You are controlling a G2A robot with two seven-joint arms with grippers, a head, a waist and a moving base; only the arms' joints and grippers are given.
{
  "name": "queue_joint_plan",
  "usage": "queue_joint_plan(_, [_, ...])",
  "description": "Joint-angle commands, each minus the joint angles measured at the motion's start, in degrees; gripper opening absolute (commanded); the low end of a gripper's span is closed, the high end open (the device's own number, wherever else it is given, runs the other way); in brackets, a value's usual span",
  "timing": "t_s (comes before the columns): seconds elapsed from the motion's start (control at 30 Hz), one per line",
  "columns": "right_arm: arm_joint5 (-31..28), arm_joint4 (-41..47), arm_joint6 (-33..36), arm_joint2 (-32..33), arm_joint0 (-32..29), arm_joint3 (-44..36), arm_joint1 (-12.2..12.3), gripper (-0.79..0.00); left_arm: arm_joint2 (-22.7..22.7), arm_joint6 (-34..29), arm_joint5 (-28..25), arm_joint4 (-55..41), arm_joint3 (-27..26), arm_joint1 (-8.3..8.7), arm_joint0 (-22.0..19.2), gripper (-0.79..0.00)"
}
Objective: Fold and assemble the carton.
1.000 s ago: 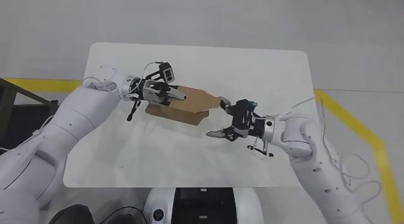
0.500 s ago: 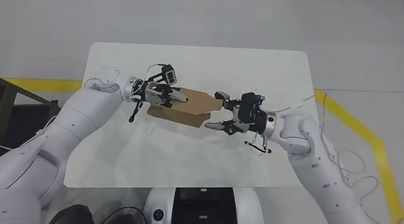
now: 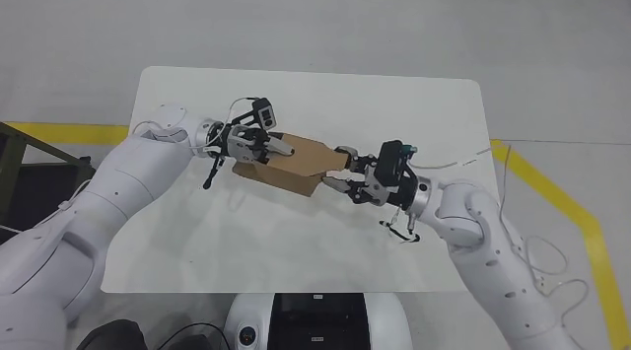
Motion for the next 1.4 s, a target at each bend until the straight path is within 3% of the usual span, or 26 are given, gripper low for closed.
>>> queue_joint_plan(0.0, [0.1,0.3,-0.1,0.0,-0.1,0.0,0.1,-0.388,-0.1,0.0,0.0,-0.1,0.1,-0.07,0.0,-0.785])
queue_joint_plan(0.1, [0.2,0.6,-0.2,-0.1,-0.2,-0.1,0.1,-0.419,-0.2,0.0,-0.2,0.0,0.2,-0.15,0.1,-0.785])
queue_joint_plan(0.2, [0.4,0.8,-0.3,-0.5,-0.2,-0.4,0.1,-0.514,-0.3,0.0,-0.3,0.7,0.5,-0.21,0.0,-0.785])
queue_joint_plan(0.33, [0.9,1.0,-0.3,-1.0,-0.1,-0.6,0.2,-0.548,-0.5,0.0,-0.4,0.8,0.8,-0.36,-0.1,-0.785])
queue_joint_plan(1.03, [3.2,2.4,-0.8,-4.5,2.2,1.4,-0.2,-0.591,-1.2,0.0,-0.7,1.0,0.6,-1.21,-0.2,-0.785])
queue_joint_plan(1.37, [3.8,2.5,-1.4,-5.2,2.9,1.7,-0.2,-0.560,-1.4,0.0,-0.8,0.7,0.6,-1.41,-0.1,-0.785])
